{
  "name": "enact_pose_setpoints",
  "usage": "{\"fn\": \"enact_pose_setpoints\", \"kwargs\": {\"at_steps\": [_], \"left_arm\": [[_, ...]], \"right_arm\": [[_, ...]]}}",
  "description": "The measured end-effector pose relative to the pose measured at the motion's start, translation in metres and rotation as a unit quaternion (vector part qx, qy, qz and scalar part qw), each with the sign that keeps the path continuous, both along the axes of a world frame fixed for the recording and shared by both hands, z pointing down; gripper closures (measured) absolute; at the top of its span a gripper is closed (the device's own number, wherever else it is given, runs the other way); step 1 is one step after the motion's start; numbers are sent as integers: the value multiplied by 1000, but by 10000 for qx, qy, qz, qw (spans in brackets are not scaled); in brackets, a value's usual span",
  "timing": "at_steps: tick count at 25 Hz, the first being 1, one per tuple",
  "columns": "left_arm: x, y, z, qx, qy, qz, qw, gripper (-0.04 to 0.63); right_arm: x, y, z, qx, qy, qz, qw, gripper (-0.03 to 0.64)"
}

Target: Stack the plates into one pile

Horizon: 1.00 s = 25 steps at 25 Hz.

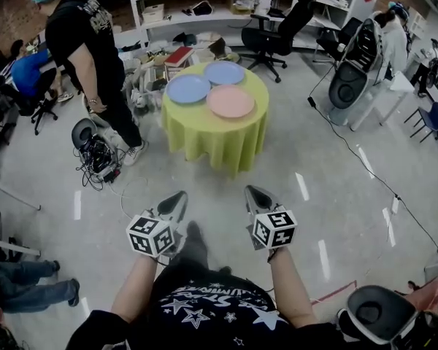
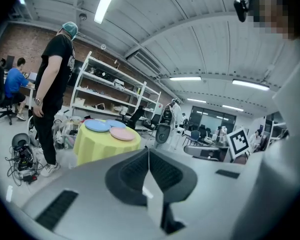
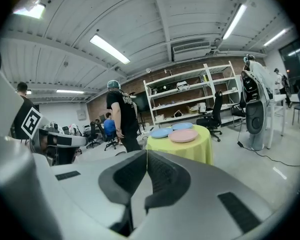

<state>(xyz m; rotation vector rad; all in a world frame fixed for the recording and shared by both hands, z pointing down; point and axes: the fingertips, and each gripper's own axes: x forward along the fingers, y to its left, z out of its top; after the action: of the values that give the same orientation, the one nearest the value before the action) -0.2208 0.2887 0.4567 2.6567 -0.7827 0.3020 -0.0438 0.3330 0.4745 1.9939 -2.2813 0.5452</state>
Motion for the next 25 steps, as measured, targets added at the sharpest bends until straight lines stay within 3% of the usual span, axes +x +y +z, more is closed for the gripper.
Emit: {"fn": "enact_pose_setpoints", "kwargs": {"at_steps": [5,11,16,25], "left_arm": [[3,-11,21,-148,-140,109,9997,575],[22,-55,33,-212,31,290,9993,575],[46,-101,50,-379,-86,516,9979,575],[71,-202,53,-470,-121,484,9976,575]], "right_arm": [[5,-8,18,-138,-128,158,9997,601],[21,-36,38,-322,-36,321,9990,601],[45,-78,43,-446,-99,572,9973,601],[71,-170,53,-764,-21,582,9954,601]]}}
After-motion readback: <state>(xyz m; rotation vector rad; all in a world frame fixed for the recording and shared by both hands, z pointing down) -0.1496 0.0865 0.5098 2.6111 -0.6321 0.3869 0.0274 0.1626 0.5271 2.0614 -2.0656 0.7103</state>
